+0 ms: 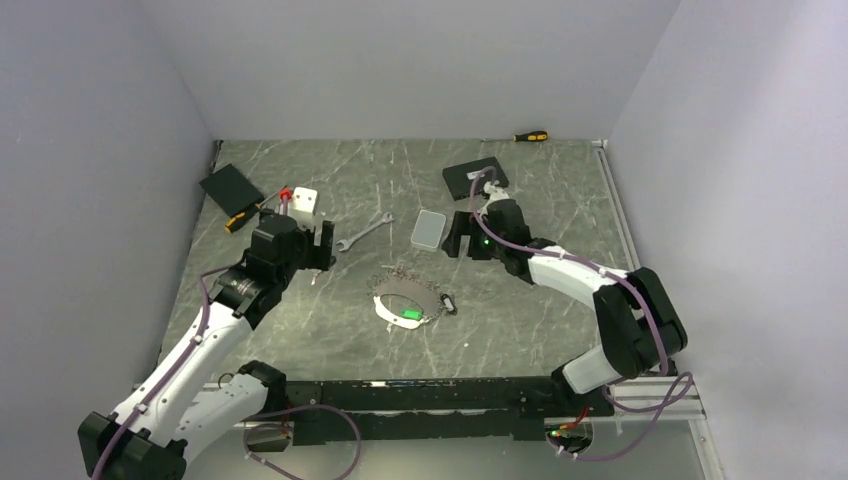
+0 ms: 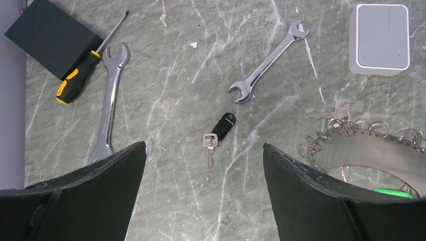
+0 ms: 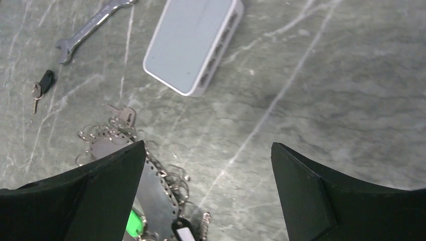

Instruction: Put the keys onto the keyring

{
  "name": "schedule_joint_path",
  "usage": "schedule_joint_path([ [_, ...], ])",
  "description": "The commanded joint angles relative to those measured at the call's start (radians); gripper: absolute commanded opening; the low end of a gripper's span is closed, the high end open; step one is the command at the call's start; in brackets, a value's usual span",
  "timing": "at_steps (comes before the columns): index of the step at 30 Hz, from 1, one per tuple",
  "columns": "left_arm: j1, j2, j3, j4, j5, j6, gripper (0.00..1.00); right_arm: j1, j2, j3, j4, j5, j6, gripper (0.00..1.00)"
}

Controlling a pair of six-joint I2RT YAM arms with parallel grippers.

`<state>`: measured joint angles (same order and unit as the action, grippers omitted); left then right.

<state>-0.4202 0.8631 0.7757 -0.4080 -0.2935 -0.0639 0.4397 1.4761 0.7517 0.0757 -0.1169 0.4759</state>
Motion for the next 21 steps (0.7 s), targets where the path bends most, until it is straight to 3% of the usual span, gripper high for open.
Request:
schedule_joint_path([
  [1, -0.002, -0.019, 0.009, 0.027, 0.008, -0.012, 0.9, 0.055, 0.013, 0.087, -0.047, 0.102, -0.013, 1.0],
  [16, -0.002, -0.056, 0.025, 0.007, 0.015, -0.026, 0.91, 0.182, 0.086, 0.272, -0.231, 0.069, -0.045, 0.99],
  [21, -0.002, -0.065, 0.019, 0.008, -0.004, -0.021, 0.9, 0.214, 0.168, 0.336, -0.249, 0.019, -0.109, 0.91],
])
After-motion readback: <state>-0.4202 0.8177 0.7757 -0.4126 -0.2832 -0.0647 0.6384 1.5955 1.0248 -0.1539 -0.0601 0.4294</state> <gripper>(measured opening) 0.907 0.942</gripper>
